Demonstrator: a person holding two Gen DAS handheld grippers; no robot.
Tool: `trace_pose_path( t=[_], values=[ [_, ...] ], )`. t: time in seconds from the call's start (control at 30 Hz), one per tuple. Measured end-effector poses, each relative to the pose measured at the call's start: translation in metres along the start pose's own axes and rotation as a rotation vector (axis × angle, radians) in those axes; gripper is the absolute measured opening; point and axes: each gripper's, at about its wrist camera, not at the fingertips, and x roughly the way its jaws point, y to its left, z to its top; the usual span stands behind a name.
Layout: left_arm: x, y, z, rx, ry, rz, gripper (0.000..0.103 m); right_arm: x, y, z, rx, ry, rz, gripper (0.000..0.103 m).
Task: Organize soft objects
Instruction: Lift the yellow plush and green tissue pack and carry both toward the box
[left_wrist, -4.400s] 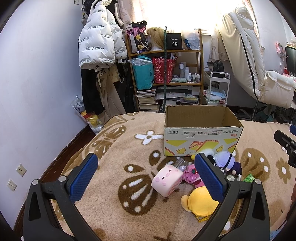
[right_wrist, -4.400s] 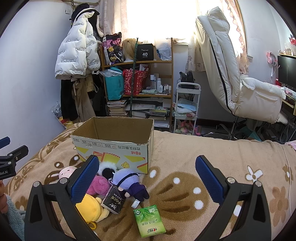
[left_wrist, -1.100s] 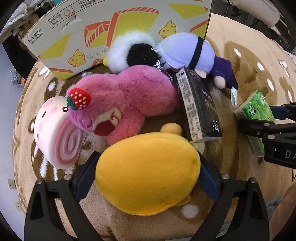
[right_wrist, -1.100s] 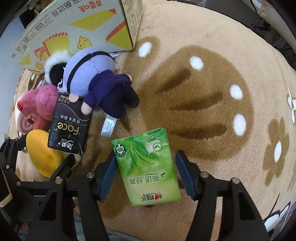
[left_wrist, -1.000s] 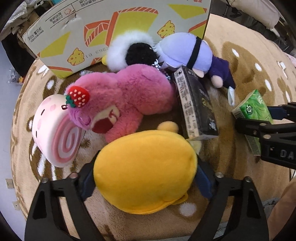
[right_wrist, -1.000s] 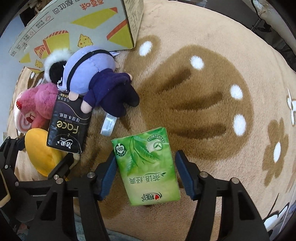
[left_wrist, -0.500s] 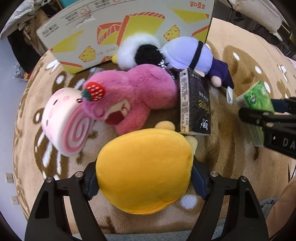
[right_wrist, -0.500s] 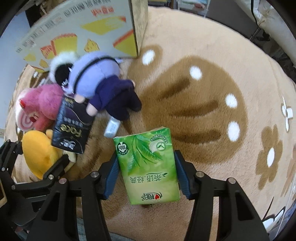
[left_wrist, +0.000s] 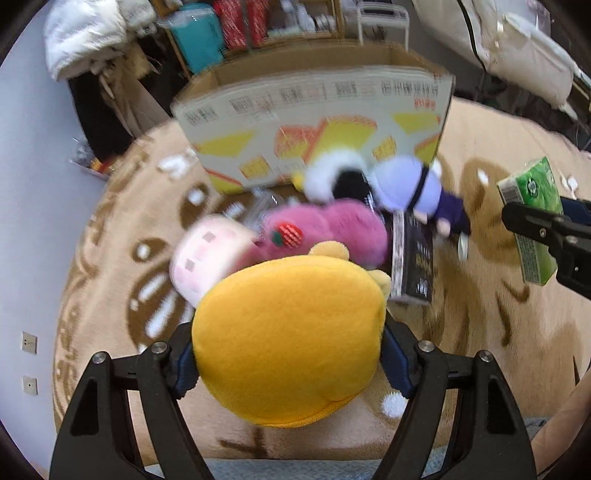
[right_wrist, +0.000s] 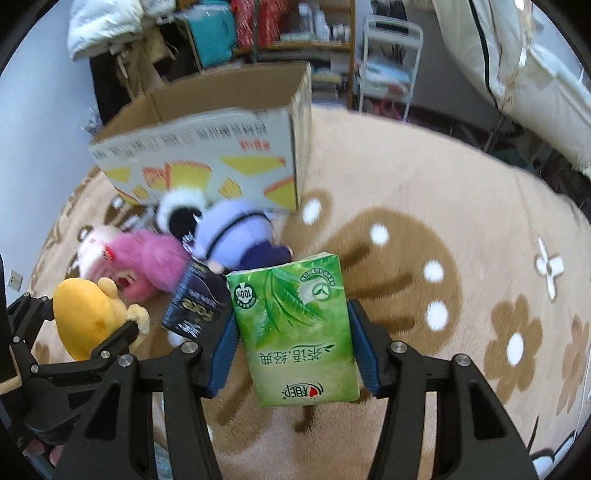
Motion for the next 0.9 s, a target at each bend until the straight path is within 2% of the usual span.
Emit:
trace_pose_path(
  t=[0.23, 0.43, 0.53, 0.73, 0.9],
  values=[
    [-0.055, 0.019, 0.005, -0.063, -0.197, 0.051, 0.078, -0.044, -0.011, 0.009, 0.016, -0.186, 0.012, 0.059],
    [-0.093, 0.039, 0.010, -0.118, -0.325, 0.036, 0.078, -0.079, -0.020, 0.010, 0.039, -0.330, 0.030, 0.059],
    [-0.110, 0.044, 0.017, -0.119, -0.393, 0.033, 0.078, -0.085, -0.018, 0.014, 0.028, -0.374, 0.028, 0.059],
    [-0.130, 0.051, 0.039, -0.119, -0.487, 0.066, 0.078, -0.097, -0.010, 0.032, -0.023, -0.454, 0.011, 0.059],
    [-0.134, 0.058, 0.066, -0.123, -0.529, 0.069, 0.078, -0.100, -0.009, 0.052, -0.057, -0.511, 0.013, 0.059]
  ],
)
